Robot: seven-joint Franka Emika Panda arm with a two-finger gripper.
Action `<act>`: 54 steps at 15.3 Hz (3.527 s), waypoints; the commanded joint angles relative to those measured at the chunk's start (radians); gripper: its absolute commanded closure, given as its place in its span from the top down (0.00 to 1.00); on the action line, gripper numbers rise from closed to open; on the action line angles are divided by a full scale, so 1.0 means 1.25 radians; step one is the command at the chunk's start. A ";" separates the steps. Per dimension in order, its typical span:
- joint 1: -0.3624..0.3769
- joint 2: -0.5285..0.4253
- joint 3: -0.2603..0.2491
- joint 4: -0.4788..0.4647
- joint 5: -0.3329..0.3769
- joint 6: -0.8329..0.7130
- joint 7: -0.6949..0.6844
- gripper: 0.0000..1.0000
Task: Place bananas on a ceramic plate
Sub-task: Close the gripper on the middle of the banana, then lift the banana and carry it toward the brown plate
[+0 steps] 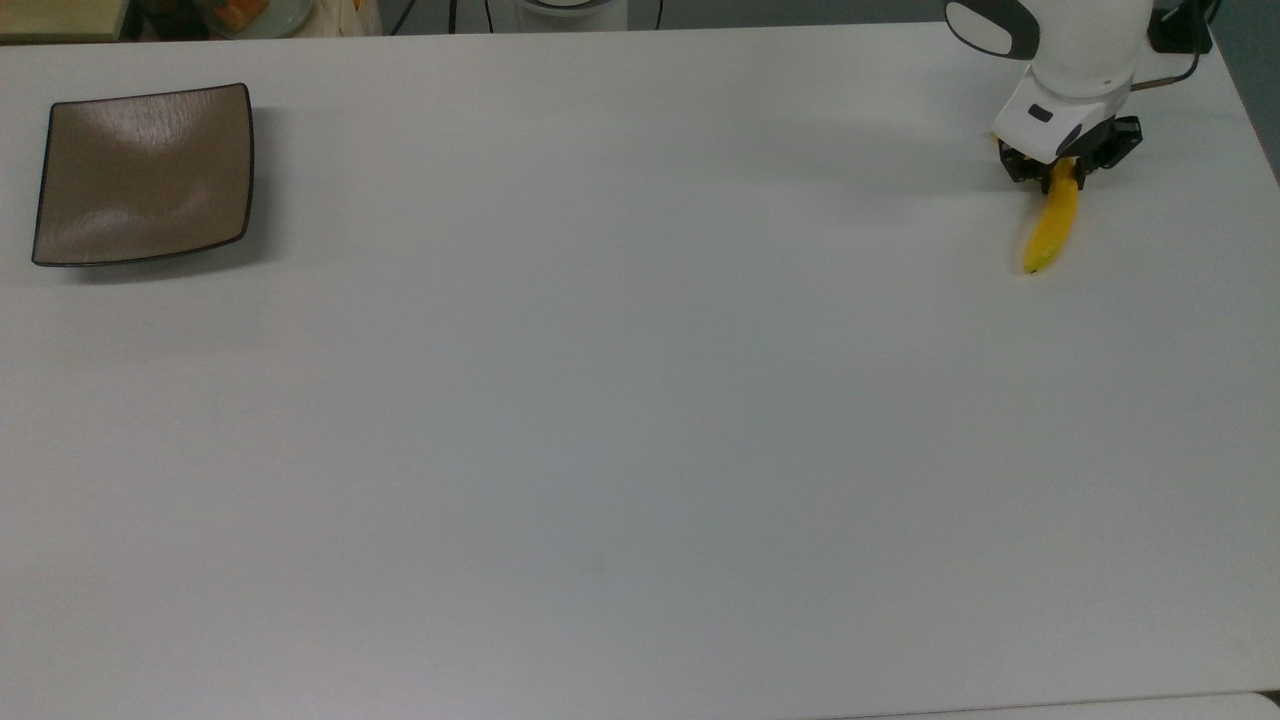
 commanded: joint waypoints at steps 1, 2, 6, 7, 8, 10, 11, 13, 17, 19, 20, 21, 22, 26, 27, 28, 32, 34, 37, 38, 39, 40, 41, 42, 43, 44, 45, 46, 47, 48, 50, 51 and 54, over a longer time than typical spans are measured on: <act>0.000 0.008 -0.004 0.000 -0.020 0.027 0.019 0.12; 0.000 0.005 -0.004 0.002 -0.020 0.027 0.019 0.12; -0.025 -0.013 -0.003 0.016 -0.014 0.013 0.017 0.13; -0.025 -0.029 -0.003 0.015 -0.011 0.006 0.017 0.13; -0.026 -0.041 -0.004 0.015 -0.009 -0.020 0.016 0.13; -0.040 -0.063 -0.004 0.016 -0.011 -0.101 0.011 0.13; -0.045 -0.074 -0.004 0.016 -0.009 -0.127 0.009 0.13; -0.057 -0.099 -0.004 0.016 -0.014 -0.217 -0.009 0.14; -0.086 -0.126 -0.004 0.042 -0.015 -0.425 -0.090 0.14; -0.098 -0.137 -0.006 0.045 -0.022 -0.473 -0.120 0.14; -0.106 -0.146 -0.012 0.045 -0.023 -0.490 -0.133 0.14; -0.116 -0.149 -0.016 0.043 -0.036 -0.511 -0.148 0.14; -0.122 -0.159 -0.031 0.043 -0.059 -0.532 -0.162 0.14; -0.140 -0.198 -0.090 0.042 -0.077 -0.594 -0.238 0.14; -0.149 -0.207 -0.096 0.041 -0.078 -0.596 -0.256 0.14; -0.154 -0.217 -0.109 0.040 -0.085 -0.600 -0.274 0.14; -0.171 -0.238 -0.167 0.041 -0.114 -0.635 -0.344 0.14; -0.186 -0.254 -0.207 0.040 -0.131 -0.646 -0.395 0.14; -0.208 -0.282 -0.298 0.040 -0.130 -0.646 -0.472 0.14; -0.216 -0.287 -0.334 0.038 -0.130 -0.646 -0.511 0.14; -0.219 -0.289 -0.359 0.038 -0.128 -0.646 -0.537 0.14; -0.220 -0.297 -0.386 0.038 -0.123 -0.645 -0.560 0.14; -0.220 -0.299 -0.417 0.038 -0.119 -0.645 -0.584 0.14; -0.225 -0.306 -0.439 0.037 -0.119 -0.645 -0.607 0.14; -0.231 -0.309 -0.460 0.037 -0.119 -0.643 -0.631 0.14; -0.237 -0.309 -0.499 0.038 -0.119 -0.633 -0.666 0.14; -0.237 -0.309 -0.529 0.038 -0.117 -0.628 -0.689 0.14; -0.240 -0.309 -0.556 0.037 -0.115 -0.622 -0.716 0.14; -0.245 -0.309 -0.578 0.035 -0.110 -0.617 -0.743 0.14; -0.247 -0.309 -0.594 0.026 -0.104 -0.611 -0.764 0.14; -0.265 -0.309 -0.630 0.016 -0.095 -0.568 -0.790 0.14; -0.272 -0.309 -0.648 0.007 -0.089 -0.546 -0.797 0.14; -0.284 -0.309 -0.714 -0.013 -0.036 -0.496 -0.866 0.14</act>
